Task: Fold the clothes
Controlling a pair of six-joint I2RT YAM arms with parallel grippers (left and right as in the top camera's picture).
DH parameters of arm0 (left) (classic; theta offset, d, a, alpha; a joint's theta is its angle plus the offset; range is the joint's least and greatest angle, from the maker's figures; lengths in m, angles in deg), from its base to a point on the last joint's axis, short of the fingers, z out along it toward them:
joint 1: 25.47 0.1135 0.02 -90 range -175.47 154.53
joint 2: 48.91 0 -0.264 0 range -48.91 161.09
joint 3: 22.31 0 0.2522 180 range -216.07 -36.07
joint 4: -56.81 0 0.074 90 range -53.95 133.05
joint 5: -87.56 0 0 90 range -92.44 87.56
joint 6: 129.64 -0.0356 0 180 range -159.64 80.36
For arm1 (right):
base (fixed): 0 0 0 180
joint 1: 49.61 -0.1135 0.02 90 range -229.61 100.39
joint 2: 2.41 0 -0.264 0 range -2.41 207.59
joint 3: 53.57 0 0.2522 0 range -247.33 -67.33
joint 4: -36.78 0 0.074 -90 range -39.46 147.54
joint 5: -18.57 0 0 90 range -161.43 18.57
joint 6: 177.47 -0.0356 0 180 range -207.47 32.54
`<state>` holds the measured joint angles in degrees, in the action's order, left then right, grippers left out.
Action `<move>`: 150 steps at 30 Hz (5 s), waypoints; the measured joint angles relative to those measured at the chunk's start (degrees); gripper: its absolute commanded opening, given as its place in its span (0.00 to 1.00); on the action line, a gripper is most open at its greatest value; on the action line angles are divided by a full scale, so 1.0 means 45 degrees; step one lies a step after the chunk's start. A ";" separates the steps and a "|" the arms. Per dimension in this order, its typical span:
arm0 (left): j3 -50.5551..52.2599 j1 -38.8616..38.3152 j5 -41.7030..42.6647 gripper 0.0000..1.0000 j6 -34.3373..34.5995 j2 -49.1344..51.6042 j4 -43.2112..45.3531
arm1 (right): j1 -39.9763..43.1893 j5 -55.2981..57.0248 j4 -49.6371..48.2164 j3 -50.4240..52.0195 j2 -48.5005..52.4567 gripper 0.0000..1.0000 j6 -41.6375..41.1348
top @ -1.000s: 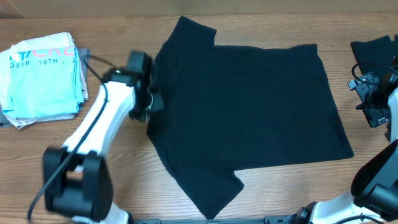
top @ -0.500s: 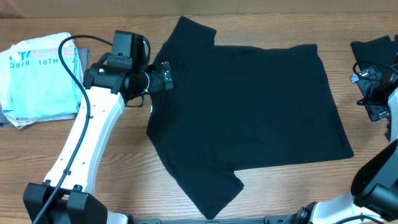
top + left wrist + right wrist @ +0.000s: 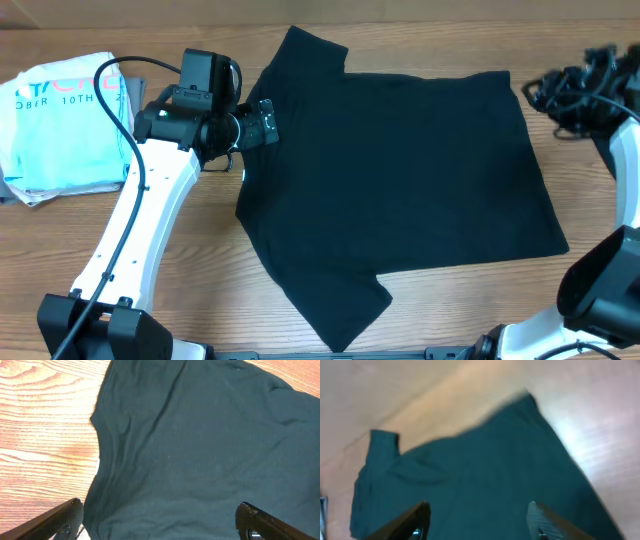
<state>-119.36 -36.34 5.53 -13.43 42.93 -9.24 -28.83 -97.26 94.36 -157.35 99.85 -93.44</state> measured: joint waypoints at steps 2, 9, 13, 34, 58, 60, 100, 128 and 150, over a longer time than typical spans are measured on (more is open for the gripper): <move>0.0000 0.0000 0.0000 1.00 0.0000 0.0000 0.0000 | -0.0563 0.0583 -0.0563 -0.0588 0.0092 0.68 0.0306; 0.0000 0.0000 0.0000 1.00 0.0000 0.0000 -0.0005 | -0.1880 0.2623 -0.3347 -0.1069 0.0787 0.71 0.1064; 0.0000 0.0000 0.0000 1.00 0.0000 0.0000 -0.0005 | -0.1880 0.3186 -0.4566 -0.1093 0.2186 0.71 0.1345; 0.0000 0.0000 0.0000 1.00 0.0000 0.0000 -0.0005 | -0.1525 0.3891 -0.6348 -0.1088 0.5790 0.74 0.1919; 0.0000 0.0000 0.0000 1.00 0.0000 0.0000 -0.0005 | -0.1365 0.3162 -0.7907 -0.1088 0.6635 0.66 0.0933; 0.0000 0.0000 0.0000 1.00 0.0000 0.0000 -0.0005 | -0.1365 0.3172 -0.8014 -0.1088 0.6649 0.65 0.0933; 0.0000 0.0000 0.0000 1.00 0.0000 0.0000 -0.0005 | -0.0695 0.3866 -0.6207 -0.2220 0.6795 0.39 -0.0287; 0.0000 0.0000 0.0000 1.00 0.0000 0.0000 -0.0005 | -0.1462 0.4007 -0.2501 -0.4269 0.6727 0.04 0.0345; 0.0000 0.0000 0.0000 1.00 0.0000 0.0000 0.0000 | -0.1375 0.5411 -0.4022 -0.4260 0.7844 0.46 0.0257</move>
<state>-119.36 -36.34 5.53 -13.43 42.93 -9.24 -35.02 -72.91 76.26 -176.52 135.15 -92.28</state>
